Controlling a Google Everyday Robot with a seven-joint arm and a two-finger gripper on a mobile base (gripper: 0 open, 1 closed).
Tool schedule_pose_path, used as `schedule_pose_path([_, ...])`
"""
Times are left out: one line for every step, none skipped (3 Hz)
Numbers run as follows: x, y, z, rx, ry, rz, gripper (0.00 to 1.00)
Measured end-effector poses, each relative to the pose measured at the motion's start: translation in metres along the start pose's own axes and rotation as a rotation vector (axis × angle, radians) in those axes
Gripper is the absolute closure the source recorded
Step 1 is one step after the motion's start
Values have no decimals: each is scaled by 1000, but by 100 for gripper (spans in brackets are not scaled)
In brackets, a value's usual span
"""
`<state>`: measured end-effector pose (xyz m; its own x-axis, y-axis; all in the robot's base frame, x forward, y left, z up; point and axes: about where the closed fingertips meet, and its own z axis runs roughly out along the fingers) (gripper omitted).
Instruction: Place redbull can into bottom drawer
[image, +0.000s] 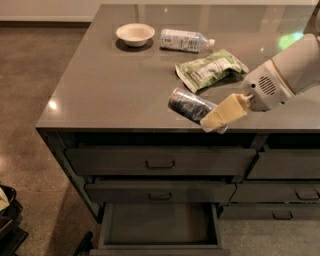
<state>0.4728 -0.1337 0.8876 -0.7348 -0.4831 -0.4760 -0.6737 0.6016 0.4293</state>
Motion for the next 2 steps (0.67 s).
schedule_pose_path([16,14,22,-50,-71,-6,100])
schedule_pose_path([53,20,45,-80,-214,84,100])
